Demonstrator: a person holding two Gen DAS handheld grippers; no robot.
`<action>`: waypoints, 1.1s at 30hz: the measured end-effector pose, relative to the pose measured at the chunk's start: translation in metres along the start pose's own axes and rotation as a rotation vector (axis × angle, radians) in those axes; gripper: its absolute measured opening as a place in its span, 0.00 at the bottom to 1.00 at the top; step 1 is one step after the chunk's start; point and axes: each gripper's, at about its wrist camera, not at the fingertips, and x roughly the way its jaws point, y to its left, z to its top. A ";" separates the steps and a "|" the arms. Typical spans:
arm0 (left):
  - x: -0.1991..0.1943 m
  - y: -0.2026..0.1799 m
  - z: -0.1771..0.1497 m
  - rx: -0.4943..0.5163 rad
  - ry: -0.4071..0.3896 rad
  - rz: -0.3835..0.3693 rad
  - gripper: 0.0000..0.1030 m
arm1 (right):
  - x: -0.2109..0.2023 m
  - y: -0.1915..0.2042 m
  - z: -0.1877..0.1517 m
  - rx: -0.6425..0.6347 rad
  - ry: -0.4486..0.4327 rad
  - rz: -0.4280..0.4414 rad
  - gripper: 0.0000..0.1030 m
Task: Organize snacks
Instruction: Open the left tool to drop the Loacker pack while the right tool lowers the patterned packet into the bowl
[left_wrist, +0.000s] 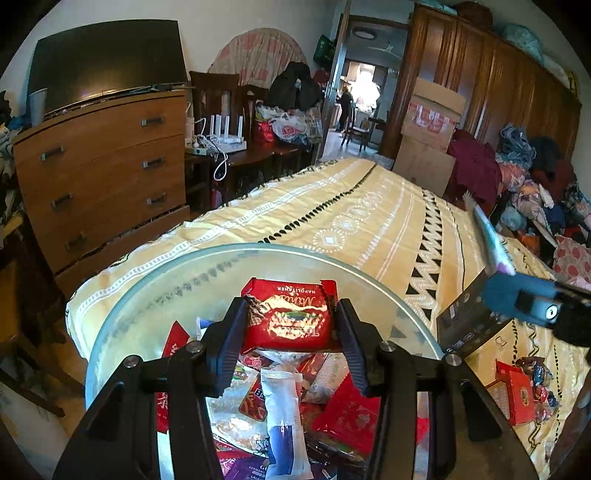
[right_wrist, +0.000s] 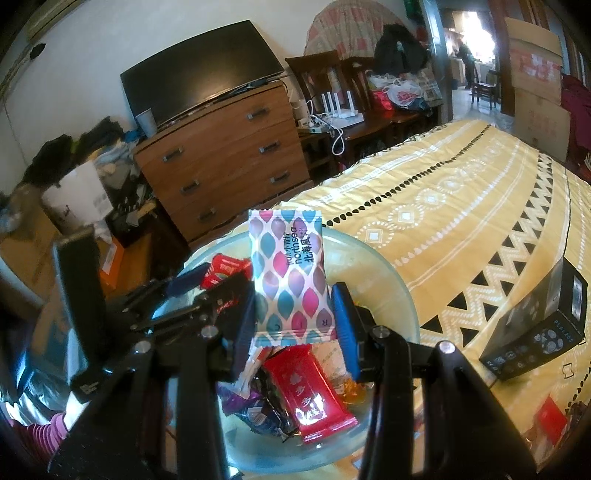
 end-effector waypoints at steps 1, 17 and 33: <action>0.003 -0.001 0.000 0.005 0.006 0.003 0.49 | -0.001 -0.002 0.000 0.001 -0.002 0.001 0.40; 0.016 -0.004 0.002 0.008 0.036 0.013 0.49 | 0.001 -0.003 0.002 0.000 -0.001 0.003 0.40; 0.024 -0.005 0.005 0.018 0.048 0.012 0.47 | 0.008 -0.011 -0.001 0.004 0.010 0.000 0.40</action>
